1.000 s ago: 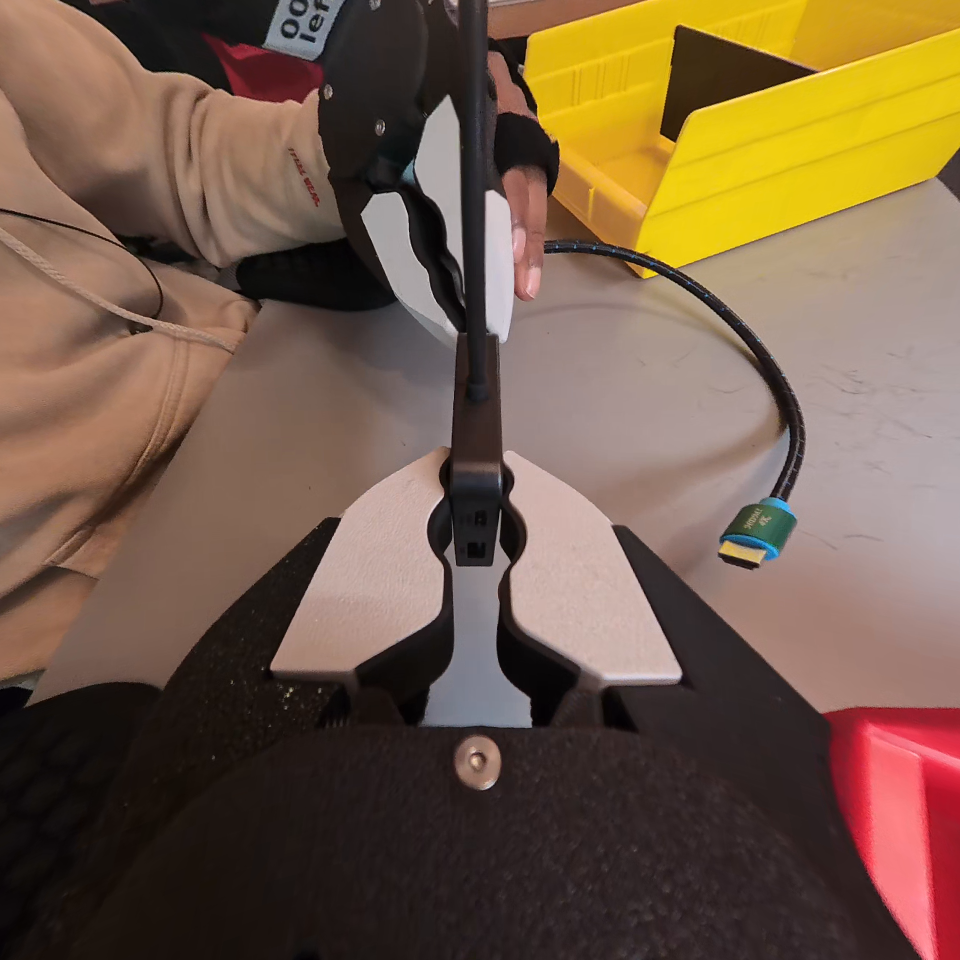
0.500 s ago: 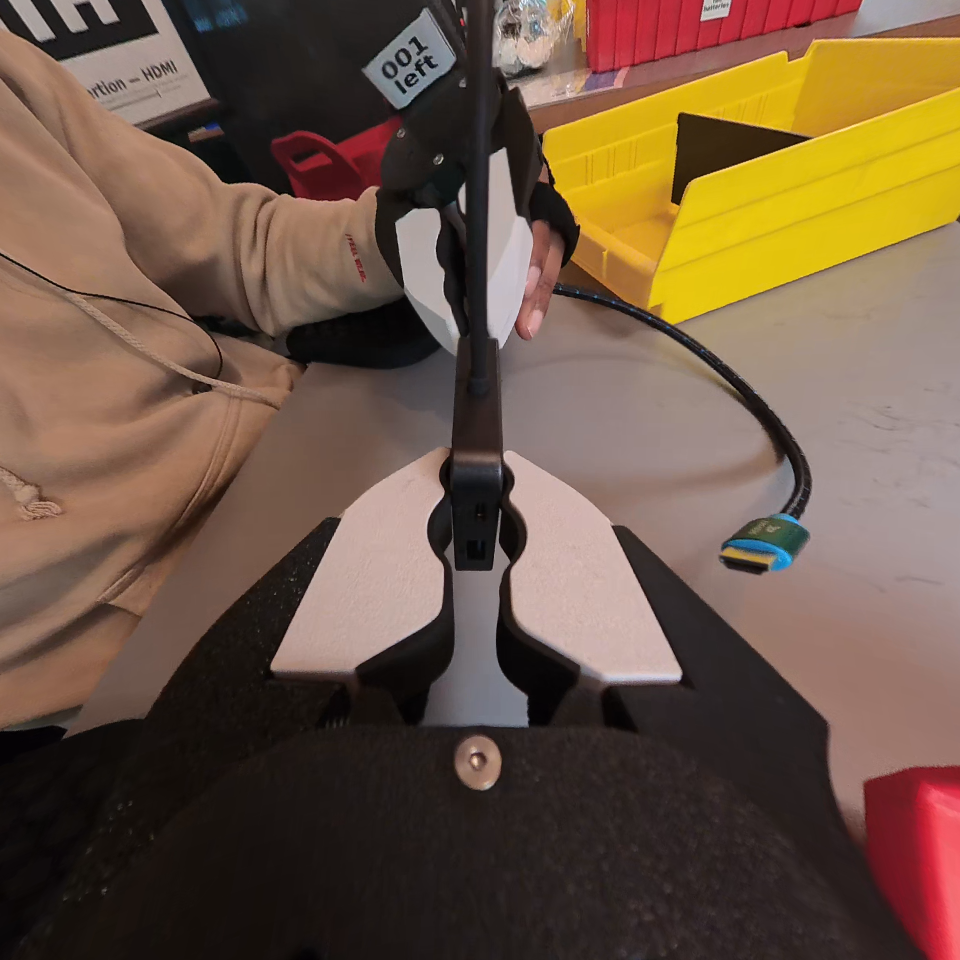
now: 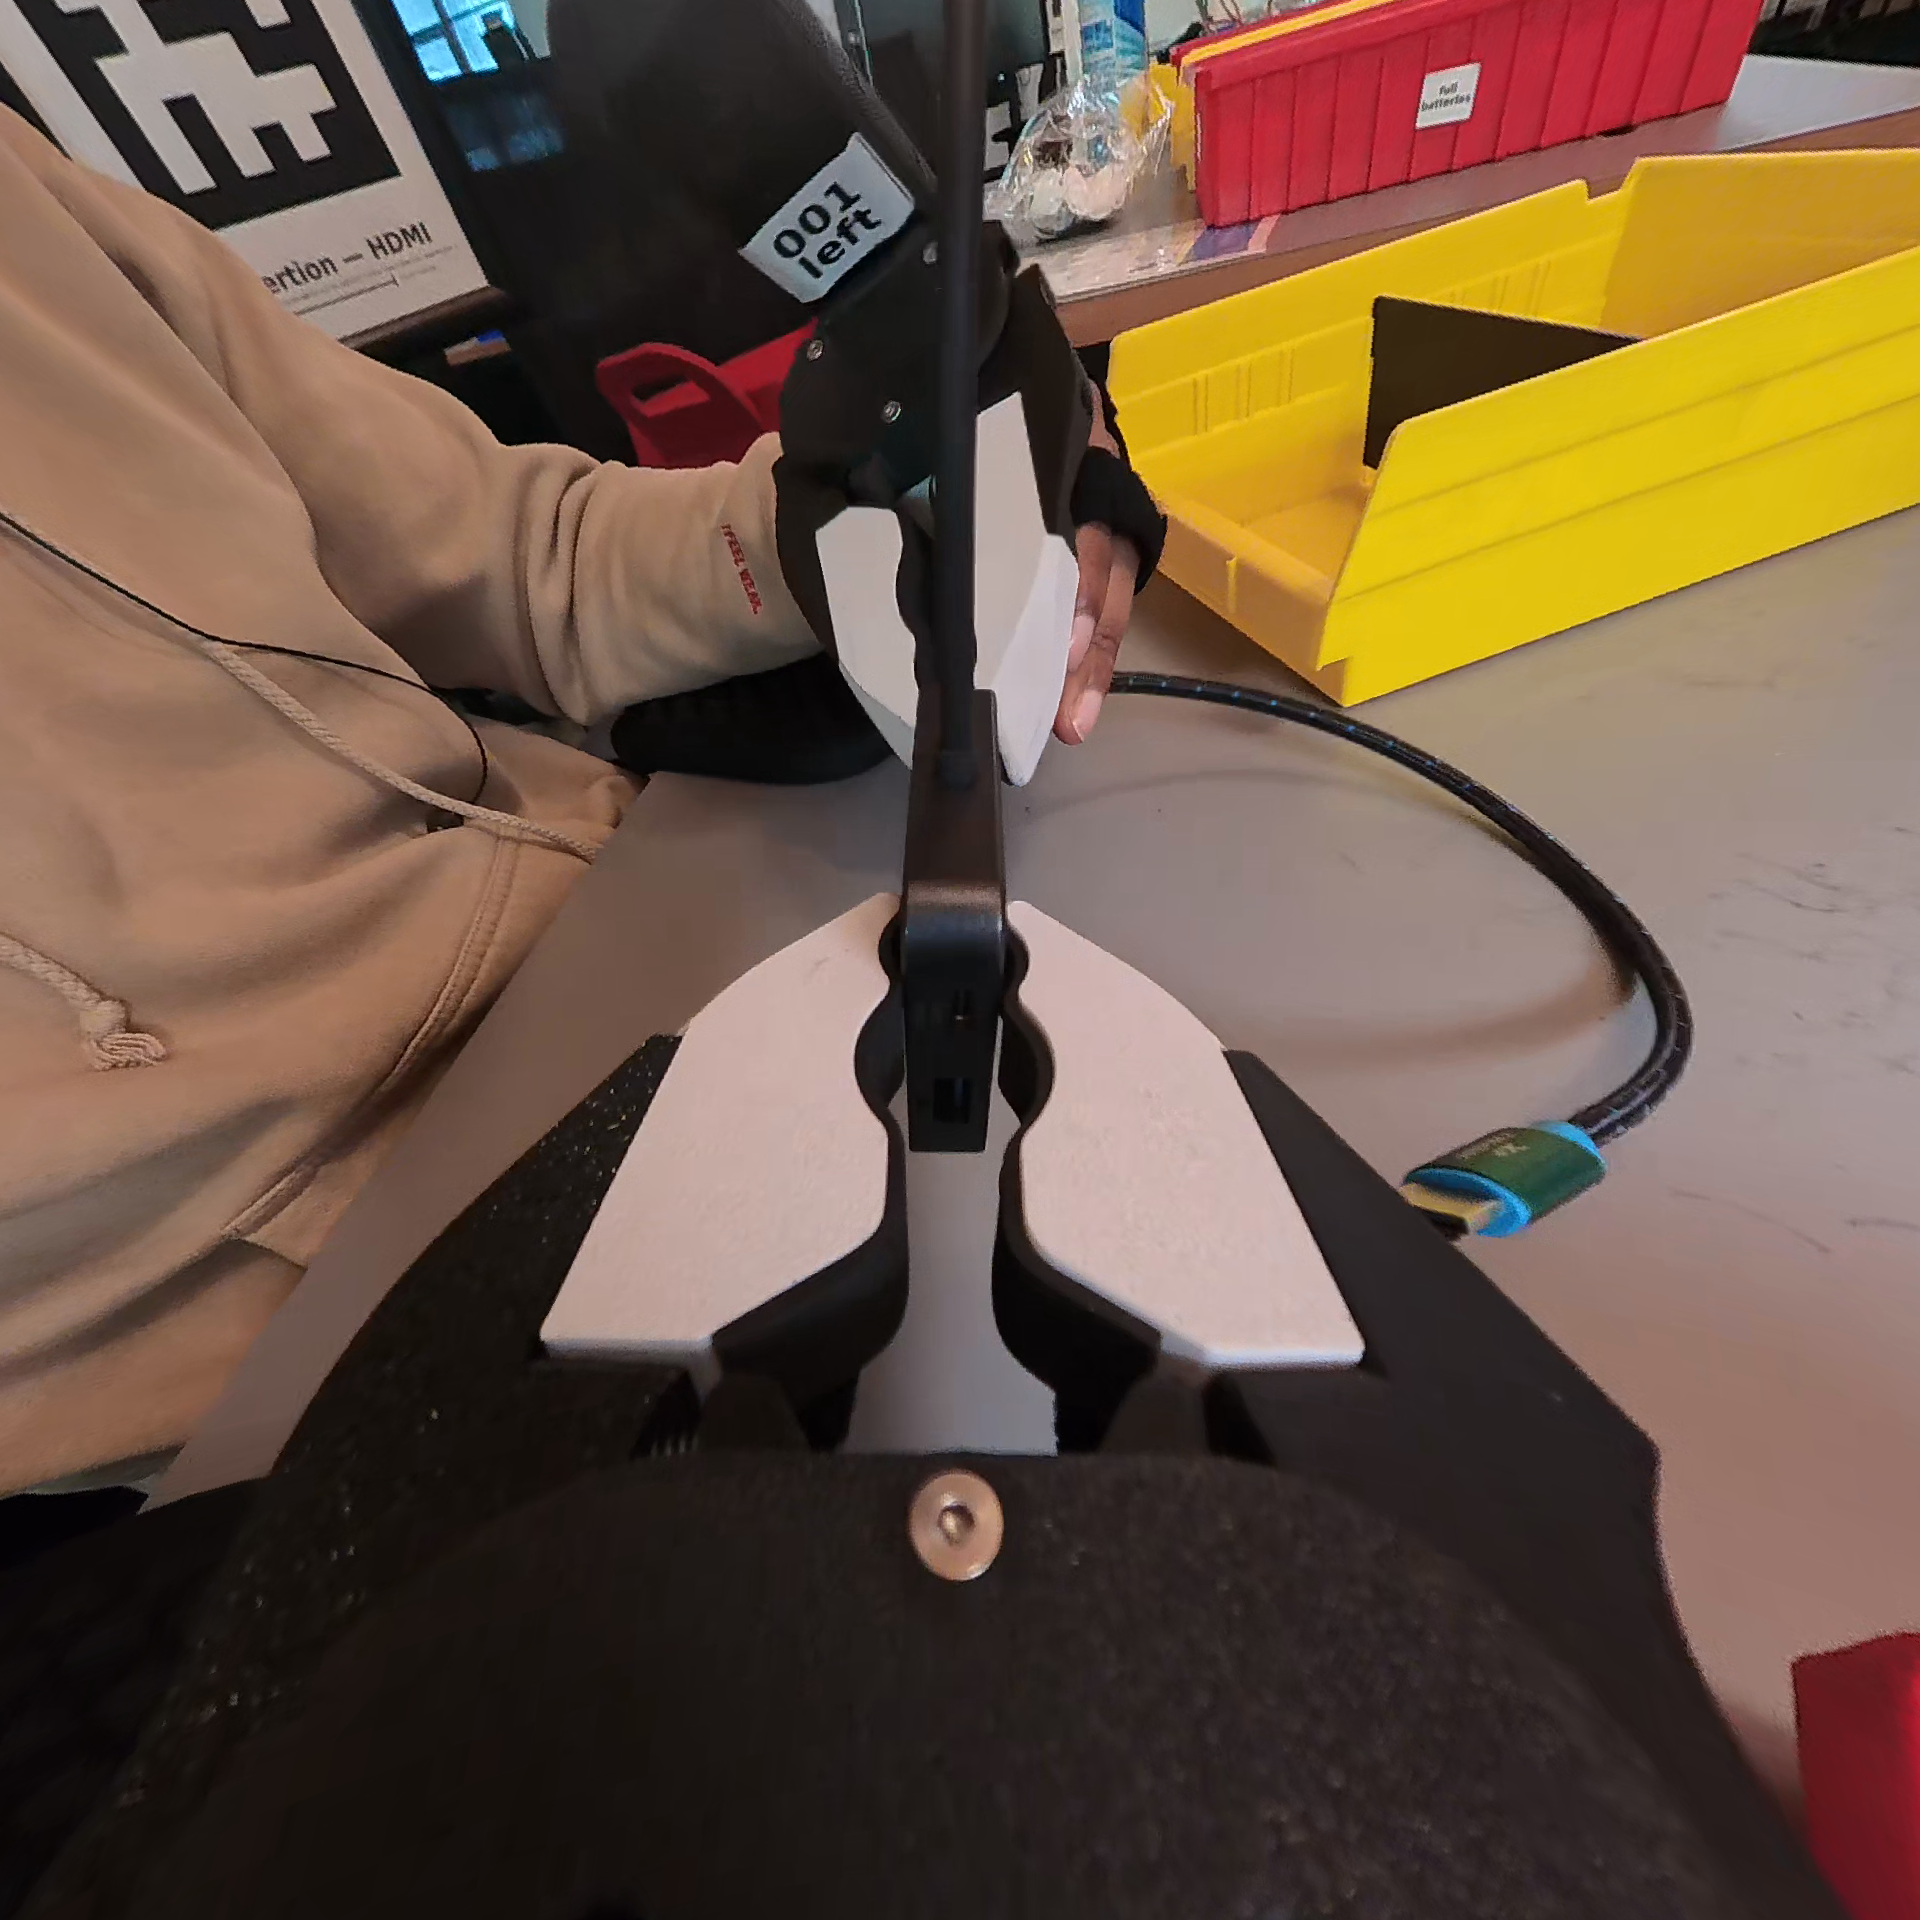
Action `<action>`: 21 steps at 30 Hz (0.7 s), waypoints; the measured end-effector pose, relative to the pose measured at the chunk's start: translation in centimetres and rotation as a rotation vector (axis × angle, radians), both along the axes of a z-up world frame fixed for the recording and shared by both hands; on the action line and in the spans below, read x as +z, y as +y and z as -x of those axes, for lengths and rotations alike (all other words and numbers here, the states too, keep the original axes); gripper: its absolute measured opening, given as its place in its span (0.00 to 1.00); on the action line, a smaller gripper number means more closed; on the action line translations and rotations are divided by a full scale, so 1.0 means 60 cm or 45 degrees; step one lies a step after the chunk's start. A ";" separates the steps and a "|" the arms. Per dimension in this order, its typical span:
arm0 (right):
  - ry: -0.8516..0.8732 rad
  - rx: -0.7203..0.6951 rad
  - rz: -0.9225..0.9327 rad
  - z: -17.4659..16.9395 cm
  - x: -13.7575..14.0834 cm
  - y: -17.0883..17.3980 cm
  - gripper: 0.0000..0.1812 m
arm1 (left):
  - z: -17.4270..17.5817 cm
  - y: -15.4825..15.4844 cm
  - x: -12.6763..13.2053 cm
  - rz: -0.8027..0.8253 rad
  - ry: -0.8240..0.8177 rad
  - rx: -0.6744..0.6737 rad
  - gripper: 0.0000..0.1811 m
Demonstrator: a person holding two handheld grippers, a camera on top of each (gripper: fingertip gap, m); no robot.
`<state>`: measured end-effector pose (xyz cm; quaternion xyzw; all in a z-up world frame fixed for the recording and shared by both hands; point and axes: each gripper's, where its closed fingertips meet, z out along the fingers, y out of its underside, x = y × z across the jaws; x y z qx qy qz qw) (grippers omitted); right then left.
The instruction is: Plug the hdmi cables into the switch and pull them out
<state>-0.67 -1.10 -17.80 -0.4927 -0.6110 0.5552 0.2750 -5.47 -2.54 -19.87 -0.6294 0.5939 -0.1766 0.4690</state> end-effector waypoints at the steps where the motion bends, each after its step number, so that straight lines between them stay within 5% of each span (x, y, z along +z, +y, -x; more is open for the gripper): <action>1: -0.003 -0.001 -0.004 0.000 0.000 0.000 0.07 | 0.000 0.000 -0.001 0.002 0.010 0.006 0.06; 21: -0.116 -0.090 -0.194 0.014 -0.025 0.009 0.07 | 0.018 0.010 -0.023 0.197 0.081 0.111 0.06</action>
